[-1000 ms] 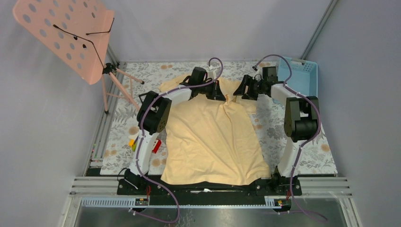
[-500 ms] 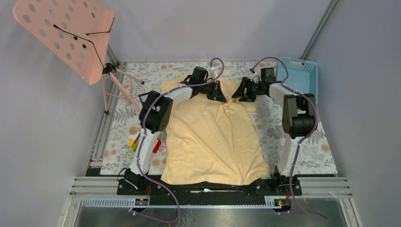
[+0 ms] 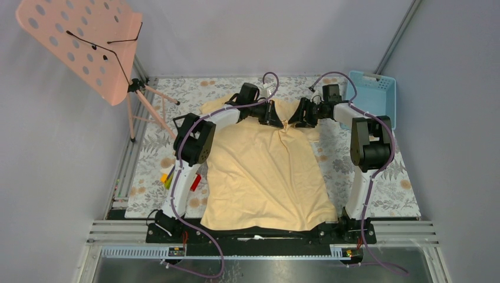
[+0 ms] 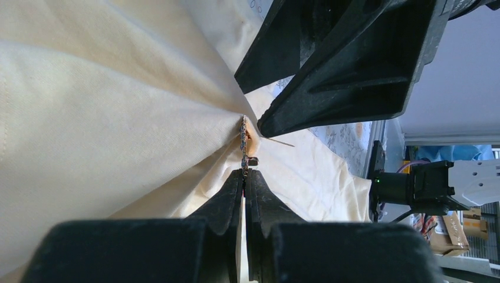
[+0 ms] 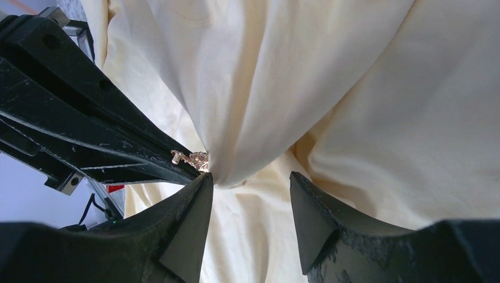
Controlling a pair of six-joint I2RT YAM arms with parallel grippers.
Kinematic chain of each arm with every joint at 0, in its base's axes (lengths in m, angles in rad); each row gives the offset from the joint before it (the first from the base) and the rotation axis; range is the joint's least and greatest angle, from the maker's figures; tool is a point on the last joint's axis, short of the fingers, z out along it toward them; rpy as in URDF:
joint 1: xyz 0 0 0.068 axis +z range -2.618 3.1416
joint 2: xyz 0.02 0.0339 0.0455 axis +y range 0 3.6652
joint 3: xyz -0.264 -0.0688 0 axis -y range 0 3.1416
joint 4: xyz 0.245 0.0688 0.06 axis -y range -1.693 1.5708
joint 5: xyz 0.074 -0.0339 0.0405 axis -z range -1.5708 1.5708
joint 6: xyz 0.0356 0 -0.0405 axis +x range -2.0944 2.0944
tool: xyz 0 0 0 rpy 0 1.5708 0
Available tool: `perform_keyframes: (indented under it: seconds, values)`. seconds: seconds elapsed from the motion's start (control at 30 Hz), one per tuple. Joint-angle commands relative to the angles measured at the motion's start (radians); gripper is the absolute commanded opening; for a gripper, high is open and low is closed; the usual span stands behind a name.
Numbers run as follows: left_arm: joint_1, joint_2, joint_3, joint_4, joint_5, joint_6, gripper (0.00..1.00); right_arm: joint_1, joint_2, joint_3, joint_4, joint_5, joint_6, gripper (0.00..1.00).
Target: Pin the brooch onto the clothing
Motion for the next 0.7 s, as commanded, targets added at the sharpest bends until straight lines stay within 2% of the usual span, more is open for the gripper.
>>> perform_keyframes:
  seconds: [0.0,0.27,0.67]
  values:
    - [0.001,-0.002,0.039,0.068,0.058,-0.022,0.00,0.017,0.007,0.038,-0.017,-0.037,-0.007,0.57]
    - [0.001,-0.002,0.033,0.102,0.066,-0.041,0.00,0.027,0.012,0.023,0.010,-0.070,0.014,0.54]
    - [0.002,0.003,0.011,0.173,0.113,-0.089,0.00,0.036,-0.025,-0.086,0.176,-0.077,0.111,0.51]
